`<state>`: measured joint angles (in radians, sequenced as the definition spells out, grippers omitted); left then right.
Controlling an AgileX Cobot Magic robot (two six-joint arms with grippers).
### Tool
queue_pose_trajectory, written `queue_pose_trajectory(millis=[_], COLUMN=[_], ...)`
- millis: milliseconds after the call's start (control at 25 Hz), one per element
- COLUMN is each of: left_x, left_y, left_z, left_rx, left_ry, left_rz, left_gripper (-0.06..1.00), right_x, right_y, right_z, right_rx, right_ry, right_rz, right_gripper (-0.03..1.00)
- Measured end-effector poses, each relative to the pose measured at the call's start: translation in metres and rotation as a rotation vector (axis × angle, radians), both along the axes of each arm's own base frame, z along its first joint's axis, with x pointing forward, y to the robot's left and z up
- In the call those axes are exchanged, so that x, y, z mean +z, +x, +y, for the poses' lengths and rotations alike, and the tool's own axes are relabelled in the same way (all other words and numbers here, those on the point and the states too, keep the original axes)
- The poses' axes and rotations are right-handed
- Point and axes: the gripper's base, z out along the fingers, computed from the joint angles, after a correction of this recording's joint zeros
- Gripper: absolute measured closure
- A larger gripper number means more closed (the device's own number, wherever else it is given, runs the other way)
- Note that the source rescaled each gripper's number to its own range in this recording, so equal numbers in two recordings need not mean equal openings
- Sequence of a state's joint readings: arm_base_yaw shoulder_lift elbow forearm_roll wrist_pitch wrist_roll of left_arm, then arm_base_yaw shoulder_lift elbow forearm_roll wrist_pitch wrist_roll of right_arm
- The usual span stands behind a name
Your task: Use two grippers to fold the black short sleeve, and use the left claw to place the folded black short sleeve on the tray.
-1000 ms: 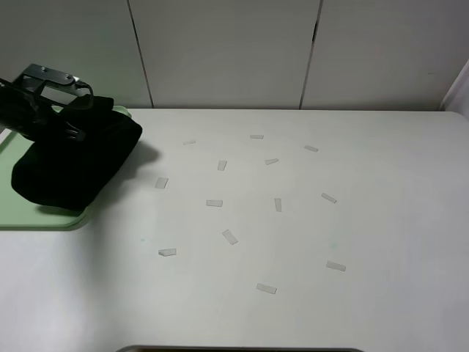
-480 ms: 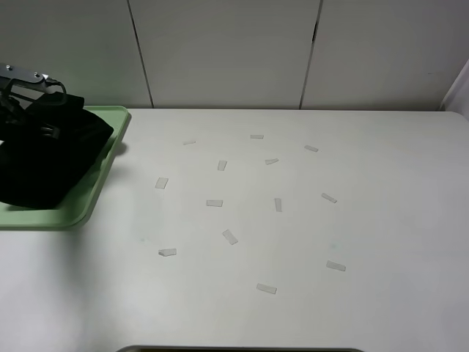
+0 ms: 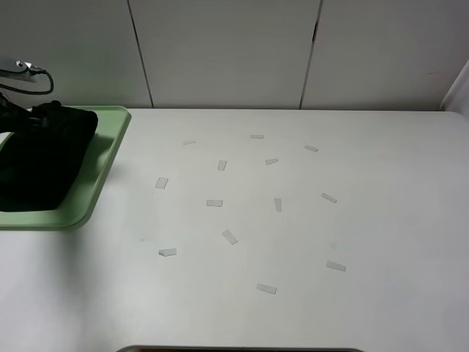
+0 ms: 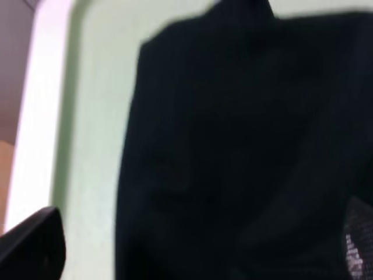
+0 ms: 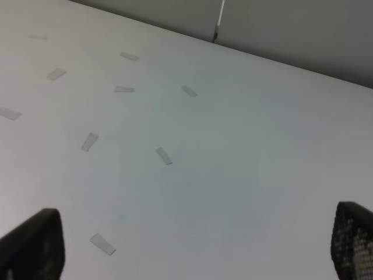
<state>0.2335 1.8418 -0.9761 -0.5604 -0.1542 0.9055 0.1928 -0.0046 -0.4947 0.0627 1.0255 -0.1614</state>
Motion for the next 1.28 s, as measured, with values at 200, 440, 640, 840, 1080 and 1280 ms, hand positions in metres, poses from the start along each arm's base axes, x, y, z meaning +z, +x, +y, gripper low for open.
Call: queue_pose_trajectory(millis=[200,440,640,840,1080,1280], left_x=[0.035,0.096,0.152,0.199,0.238,0.252], left_y=[-0.004,-0.021,-0.056,-0.108,-0.184,-0.237], left_z=[-0.008,-0.035,-0.047,-0.065,-0.081,-0.084], left_rx=[-0.051,-0.123,-0.095,-0.138,-0.194,-0.150], left_ry=[0.056,0.053,-0.071,-0.188,-0.202,-0.158], left_rz=[-0.082,-0.219,-0.341,-0.388,-0.415,-0.449], left_gripper=[-0.02,-0.02,-0.02,-0.02,-0.02,-0.02], right_x=[0.000,0.000,0.000,0.000,0.000,0.000], right_y=[0.000,0.000,0.000,0.000,0.000,0.000], right_z=[0.000,0.000,0.000,0.000,0.000,0.000], right_rx=[0.000,0.000,0.000,0.000,0.000,0.000], right_ry=[0.000,0.000,0.000,0.000,0.000,0.000], right_rz=[0.000,0.000,0.000,0.000,0.000,0.000], right_gripper=[-0.03,-0.03,-0.03,-0.03,-0.03,-0.03])
